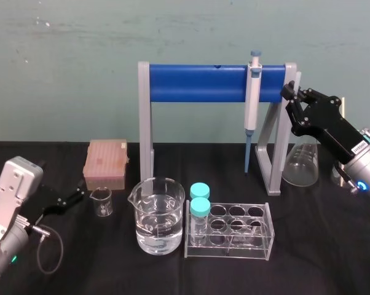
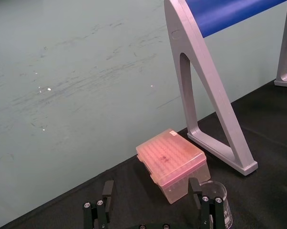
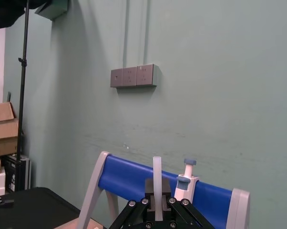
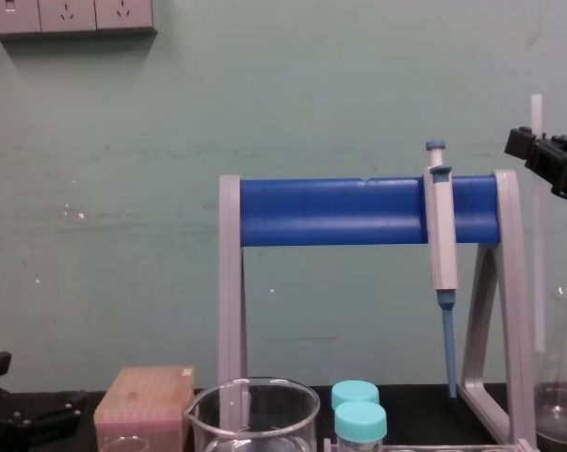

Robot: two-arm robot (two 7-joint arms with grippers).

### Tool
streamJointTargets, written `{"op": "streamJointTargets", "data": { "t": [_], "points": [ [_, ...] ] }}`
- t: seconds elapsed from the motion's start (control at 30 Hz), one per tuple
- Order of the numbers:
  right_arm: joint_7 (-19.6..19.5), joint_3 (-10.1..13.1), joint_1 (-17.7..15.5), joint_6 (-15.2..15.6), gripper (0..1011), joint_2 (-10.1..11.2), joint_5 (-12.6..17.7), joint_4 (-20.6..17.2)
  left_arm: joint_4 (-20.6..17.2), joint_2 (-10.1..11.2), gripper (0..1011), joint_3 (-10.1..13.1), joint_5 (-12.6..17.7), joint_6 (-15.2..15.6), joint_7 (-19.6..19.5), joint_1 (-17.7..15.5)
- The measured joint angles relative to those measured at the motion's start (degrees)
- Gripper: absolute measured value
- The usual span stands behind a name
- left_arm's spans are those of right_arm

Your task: Pick up the stirring rod with one hand, then place it down.

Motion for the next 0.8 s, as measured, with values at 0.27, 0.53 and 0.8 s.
{"op": "streamJointTargets", "data": {
  "t": [0.27,0.53,0.8],
  "points": [
    [0.00,-0.09,0.03,0.44,72,-0.34,-0.41,0.38,0.00,0.00,1000,0.00,0.00,0.00,0.00,0.00],
    [0.09,-0.15,0.22,0.63,72,-0.58,-0.49,0.76,0.00,0.00,1000,0.00,0.00,0.00,0.00,0.00],
    [0.28,-0.38,0.32,0.80,72,-0.67,-0.70,0.99,0.00,0.00,1000,0.00,0.00,0.00,0.00,0.00]
  ]
}}
